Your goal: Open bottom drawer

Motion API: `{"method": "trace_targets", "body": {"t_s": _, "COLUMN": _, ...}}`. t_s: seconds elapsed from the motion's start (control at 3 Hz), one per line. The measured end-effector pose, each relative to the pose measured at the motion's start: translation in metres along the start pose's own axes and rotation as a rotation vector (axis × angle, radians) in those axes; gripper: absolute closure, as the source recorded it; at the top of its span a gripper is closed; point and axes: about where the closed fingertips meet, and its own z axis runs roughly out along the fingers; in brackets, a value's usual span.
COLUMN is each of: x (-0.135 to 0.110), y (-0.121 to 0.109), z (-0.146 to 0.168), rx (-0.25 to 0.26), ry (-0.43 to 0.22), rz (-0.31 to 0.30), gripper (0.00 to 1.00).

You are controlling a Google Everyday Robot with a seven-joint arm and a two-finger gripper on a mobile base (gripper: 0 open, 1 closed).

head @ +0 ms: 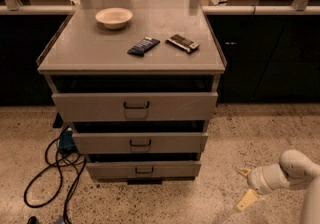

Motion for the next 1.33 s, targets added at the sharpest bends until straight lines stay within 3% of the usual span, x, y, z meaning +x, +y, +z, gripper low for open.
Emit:
{"method": "trace_targets", "body": {"t_s": 0.33, "x": 0.011, "y": 0.034, "z": 0.091, "rx": -0.184, "ry": -0.091, "rz": -0.098, "gripper": 0.0}}
{"method": "trace_targets", "body": {"t_s": 0.67, "x": 0.016, "y": 0.102, "z": 0.174, "rx": -0.342, "ry": -0.089, "rz": -0.164, "gripper": 0.0}}
{"method": "trace_targets", "body": {"t_s": 1.0, "x": 0.027, "y": 0.137, "z": 0.191, "rx": -0.401, "ry": -0.055, "rz": -0.199, "gripper": 0.0}}
{"method": "trace_targets", "body": {"t_s": 1.33, "x": 0.027, "y": 0.138, "z": 0.191, "rx": -0.403, "ry": -0.055, "rz": -0.199, "gripper": 0.0}}
